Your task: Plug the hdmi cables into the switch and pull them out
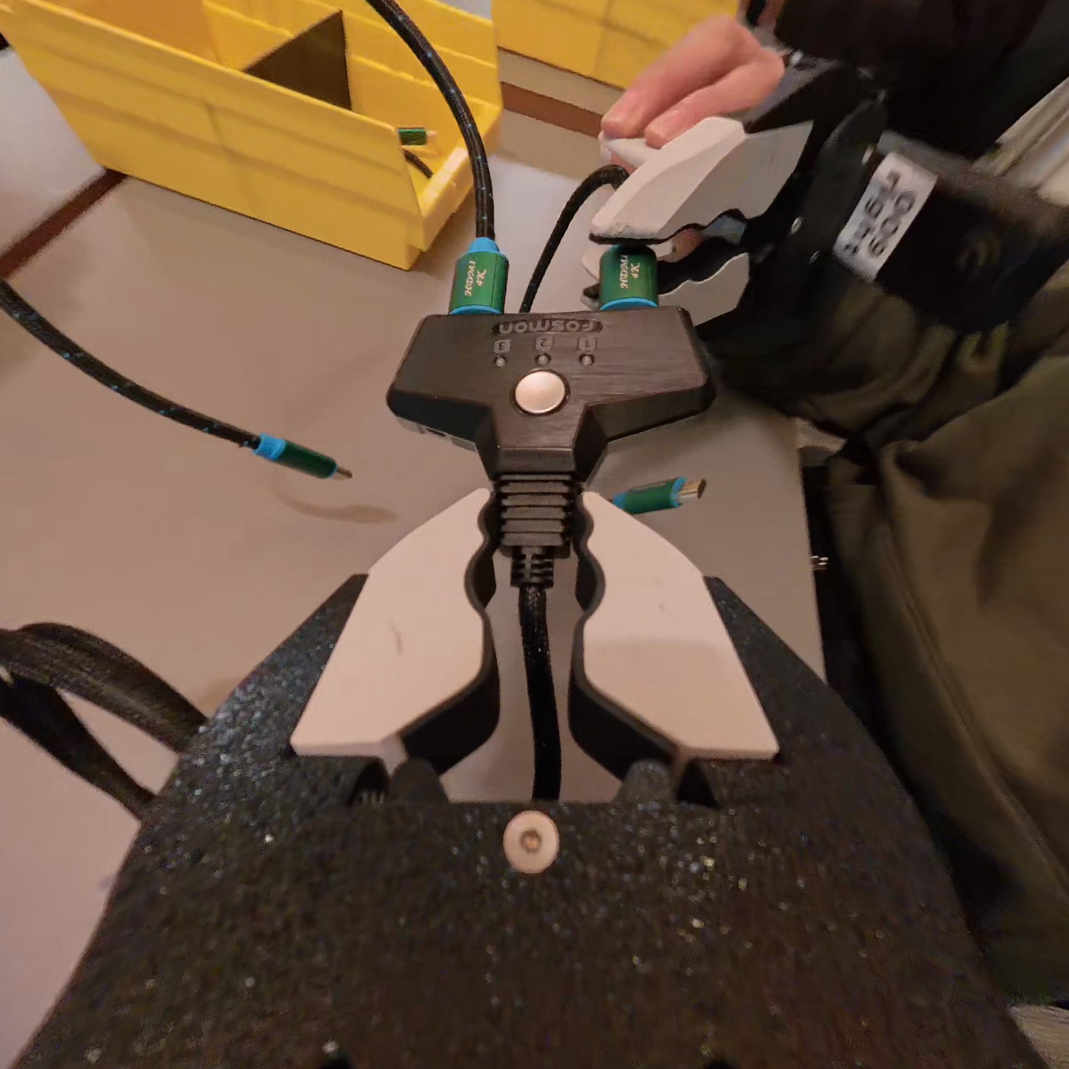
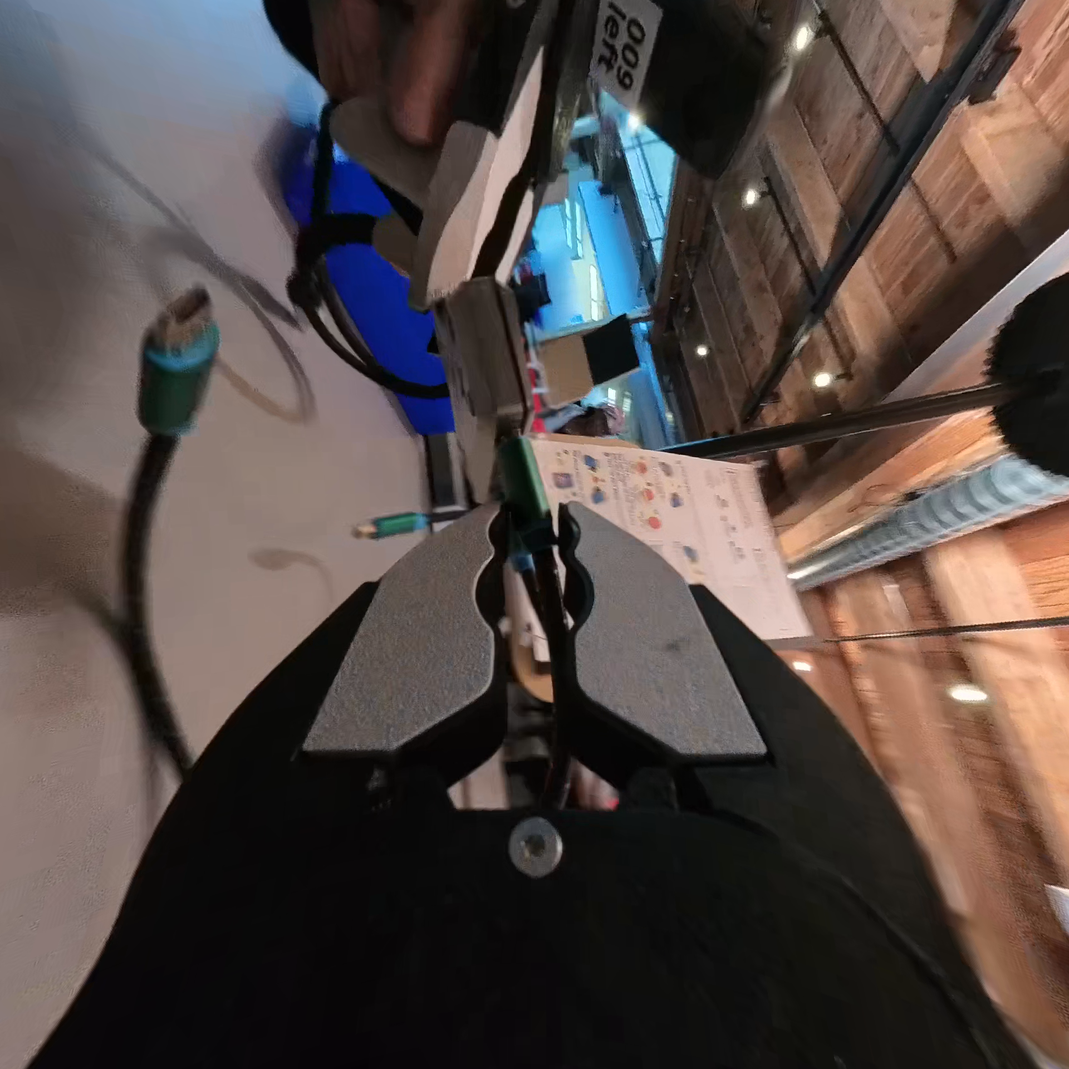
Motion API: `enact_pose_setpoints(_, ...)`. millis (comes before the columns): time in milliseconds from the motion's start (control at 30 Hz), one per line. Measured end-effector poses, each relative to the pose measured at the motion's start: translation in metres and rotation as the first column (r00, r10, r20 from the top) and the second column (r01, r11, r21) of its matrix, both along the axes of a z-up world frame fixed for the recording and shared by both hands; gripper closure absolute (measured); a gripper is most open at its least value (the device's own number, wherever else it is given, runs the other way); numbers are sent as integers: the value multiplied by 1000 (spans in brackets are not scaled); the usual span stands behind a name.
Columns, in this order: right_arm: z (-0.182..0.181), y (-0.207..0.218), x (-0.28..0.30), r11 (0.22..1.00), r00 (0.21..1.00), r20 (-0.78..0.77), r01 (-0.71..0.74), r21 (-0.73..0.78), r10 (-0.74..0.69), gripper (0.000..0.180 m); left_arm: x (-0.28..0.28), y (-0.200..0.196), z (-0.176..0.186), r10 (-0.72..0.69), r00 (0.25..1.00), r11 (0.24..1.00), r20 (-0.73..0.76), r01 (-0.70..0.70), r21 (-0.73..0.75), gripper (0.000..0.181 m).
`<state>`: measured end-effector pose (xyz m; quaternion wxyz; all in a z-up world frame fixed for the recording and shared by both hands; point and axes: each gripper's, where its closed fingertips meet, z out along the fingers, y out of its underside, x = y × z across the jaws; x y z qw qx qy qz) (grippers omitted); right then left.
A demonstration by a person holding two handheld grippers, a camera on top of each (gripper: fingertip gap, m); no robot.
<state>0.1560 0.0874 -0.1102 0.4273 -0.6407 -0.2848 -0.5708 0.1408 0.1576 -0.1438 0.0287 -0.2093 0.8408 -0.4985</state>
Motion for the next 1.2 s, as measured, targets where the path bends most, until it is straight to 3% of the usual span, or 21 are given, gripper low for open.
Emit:
enact_pose_setpoints(33,-1,1,-2,999,995,-91,-38,19,40,158,2,2,1,14,999,999,44,-16,32,158)
enact_pose_setpoints(100,-6,2,-14,990,904,-402,-133,50,142,133,5,8,1,31,990,994,136,-45,102,158)
enact_pose_setpoints(167,-7,-1,-33,967,712,-660,-236,99,241,127,3,10,0,23,982,990,189,-49,135,158)
enact_pose_setpoints(267,2,-9,-39,950,513,-805,-243,198,299,132,-1,10,-8,2,963,982,270,-53,181,158)
enact_pose_setpoints(333,3,-13,-31,959,499,-820,-189,211,279,136,-5,7,-12,-17,948,980,319,-48,195,158)
enact_pose_setpoints(500,-38,-6,-42,974,419,-899,-223,37,130,140,-17,-2,-26,-47,928,983,371,-24,182,158)
enact_pose_setpoints(667,-45,6,-53,972,325,-935,-222,70,142,168,-25,-6,-32,-50,923,993,382,4,122,158)
enact_pose_setpoints(767,-39,9,-58,970,257,-956,-228,84,143,166,-30,-6,-30,-40,921,998,387,19,57,158)
enact_pose_setpoints(867,-38,8,-54,981,263,-962,-191,15,66,151,-33,-3,-27,-50,910,997,412,22,71,158)
enact_pose_setpoints(1200,-16,21,-79,978,325,-944,-210,-15,55,157,-48,8,-2,-30,887,999,461,32,5,158)
